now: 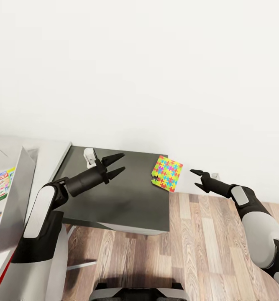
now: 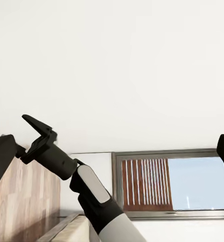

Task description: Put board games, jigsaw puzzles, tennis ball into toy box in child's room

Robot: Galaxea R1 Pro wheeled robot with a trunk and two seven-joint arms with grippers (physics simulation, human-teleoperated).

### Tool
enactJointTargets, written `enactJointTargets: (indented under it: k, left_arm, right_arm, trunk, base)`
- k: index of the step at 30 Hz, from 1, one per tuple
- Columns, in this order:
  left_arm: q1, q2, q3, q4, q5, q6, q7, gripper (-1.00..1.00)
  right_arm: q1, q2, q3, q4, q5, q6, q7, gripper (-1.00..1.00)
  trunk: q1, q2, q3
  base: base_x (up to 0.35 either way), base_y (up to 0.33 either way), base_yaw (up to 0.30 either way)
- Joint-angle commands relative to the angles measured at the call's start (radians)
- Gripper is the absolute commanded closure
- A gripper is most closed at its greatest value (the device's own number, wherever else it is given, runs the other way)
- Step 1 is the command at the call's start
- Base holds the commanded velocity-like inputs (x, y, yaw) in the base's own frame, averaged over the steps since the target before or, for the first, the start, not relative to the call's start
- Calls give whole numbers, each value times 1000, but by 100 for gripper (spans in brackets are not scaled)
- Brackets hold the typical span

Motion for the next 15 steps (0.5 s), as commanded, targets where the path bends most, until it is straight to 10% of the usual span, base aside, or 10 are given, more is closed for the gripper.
enactJointTargets:
  k: [1,15]
  left_arm:
    - [-1,0,1,0,5,4,5,-100]
    - [-33,-6,-3,0,7,4,12,-100]
  right_arm:
    - [-1,0,-6,0,2,6,3,-100]
    - [-1,2,-5,5,2,6,6,-100]
  trunk:
    - [0,-2,-3]
    - [0,-2,-25]
  base:
    - [0,0,0]
    - [0,0,0]
